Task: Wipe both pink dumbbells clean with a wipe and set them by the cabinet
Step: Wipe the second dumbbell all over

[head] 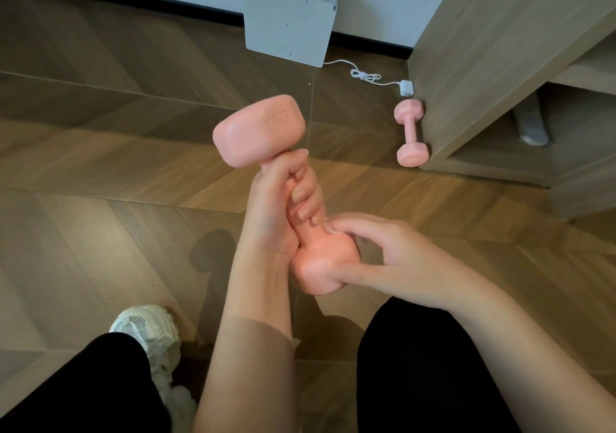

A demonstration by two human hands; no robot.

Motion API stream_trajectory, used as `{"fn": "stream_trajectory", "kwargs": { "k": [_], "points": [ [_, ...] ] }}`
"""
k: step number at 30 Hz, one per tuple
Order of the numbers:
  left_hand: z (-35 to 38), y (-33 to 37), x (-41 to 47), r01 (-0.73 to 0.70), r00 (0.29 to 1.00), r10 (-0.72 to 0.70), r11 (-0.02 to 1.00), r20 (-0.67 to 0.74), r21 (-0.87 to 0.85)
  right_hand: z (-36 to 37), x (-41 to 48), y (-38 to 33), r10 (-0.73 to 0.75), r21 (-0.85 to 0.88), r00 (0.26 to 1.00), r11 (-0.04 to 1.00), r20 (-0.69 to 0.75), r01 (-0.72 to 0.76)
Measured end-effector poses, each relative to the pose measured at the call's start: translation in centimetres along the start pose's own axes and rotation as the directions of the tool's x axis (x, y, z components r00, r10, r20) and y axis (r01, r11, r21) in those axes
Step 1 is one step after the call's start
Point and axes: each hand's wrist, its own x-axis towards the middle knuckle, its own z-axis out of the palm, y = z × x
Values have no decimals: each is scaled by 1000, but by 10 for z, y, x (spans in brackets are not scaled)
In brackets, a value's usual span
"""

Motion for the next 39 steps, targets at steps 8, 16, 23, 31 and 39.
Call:
{"fn": "stream_trajectory", "kwargs": {
  "k": [8, 16, 23, 31, 39],
  "points": [
    [2, -10, 3, -12, 976, 9, 1000, -216, -15, 7, -13, 9, -142, -40, 965, 990, -218, 136],
    [8, -11, -2, 16, 995, 33, 884, 96, -467, 3, -5, 15, -22, 825, 999, 565, 30, -13],
    [14, -5, 1, -16, 998, 45, 890, 53, -456, 5, -2, 20, -69, 879, 998, 476, 2, 31],
    [17, 8, 14, 238, 908, -252, 968, -334, -82, 4, -3, 13, -37, 317, 942, 937, -334, 149],
    [14, 5, 13, 184, 930, -275, 922, -243, -341, 15, 4, 17, -75, 207, 959, 969, -275, 135]
  ]
}}
